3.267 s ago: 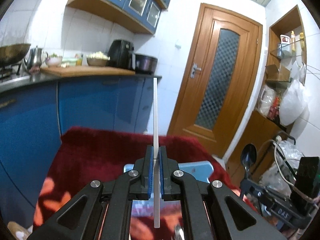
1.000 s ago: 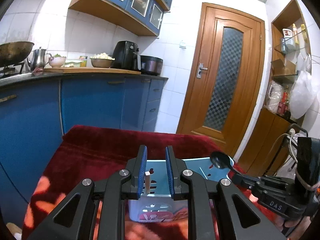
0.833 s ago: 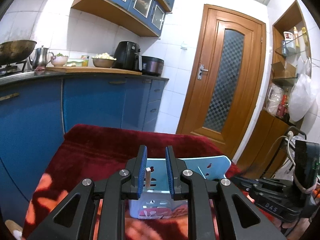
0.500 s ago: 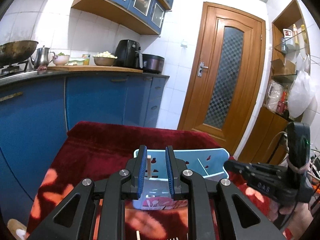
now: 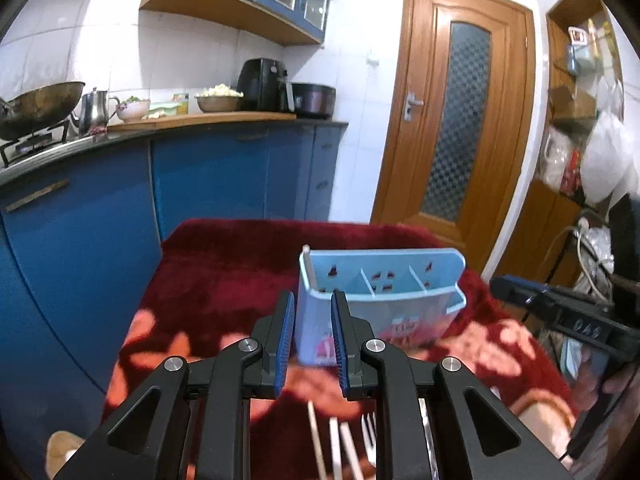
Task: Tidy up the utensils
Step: 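Grasp the wooden chopstick with the left tool while the right tool grasps the white ceramic spoon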
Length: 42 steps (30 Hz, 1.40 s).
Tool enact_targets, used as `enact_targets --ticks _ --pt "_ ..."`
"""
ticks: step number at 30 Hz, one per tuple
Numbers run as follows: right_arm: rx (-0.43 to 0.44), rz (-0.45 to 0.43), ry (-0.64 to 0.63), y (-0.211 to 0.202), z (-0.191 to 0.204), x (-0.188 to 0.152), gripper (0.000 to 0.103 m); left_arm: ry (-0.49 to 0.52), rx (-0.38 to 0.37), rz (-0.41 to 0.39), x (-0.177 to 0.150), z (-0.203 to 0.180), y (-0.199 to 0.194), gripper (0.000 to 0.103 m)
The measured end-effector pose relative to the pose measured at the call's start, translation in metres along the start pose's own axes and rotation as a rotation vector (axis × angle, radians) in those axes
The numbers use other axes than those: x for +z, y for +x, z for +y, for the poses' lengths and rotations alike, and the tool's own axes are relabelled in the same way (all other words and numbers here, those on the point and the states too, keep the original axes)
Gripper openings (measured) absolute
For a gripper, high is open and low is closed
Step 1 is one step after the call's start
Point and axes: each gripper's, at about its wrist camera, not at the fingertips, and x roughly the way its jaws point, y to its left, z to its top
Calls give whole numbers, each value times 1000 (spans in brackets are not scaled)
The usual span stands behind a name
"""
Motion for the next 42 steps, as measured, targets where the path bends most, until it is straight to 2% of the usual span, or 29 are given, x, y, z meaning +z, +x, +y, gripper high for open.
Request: enact_targets --ticks 6,12,23,29,40,42 --pt "-1 84 45 -16 3 -20 29 8 -8 135 -15 1 -5 19" --pt "8 170 96 -22 0 -44 29 -3 -49 296 -36 2 1 19" --pt "3 277 168 -25 -15 -83 30 2 -61 494 -64 1 26 19" --pt "0 293 183 -27 -22 -91 34 -41 -92 564 -71 4 38 19" --pt "4 333 203 -25 -29 -100 34 -103 -113 645 -78 11 54 19" --pt "4 340 203 -24 -29 -101 34 -120 -127 655 -79 13 57 15"
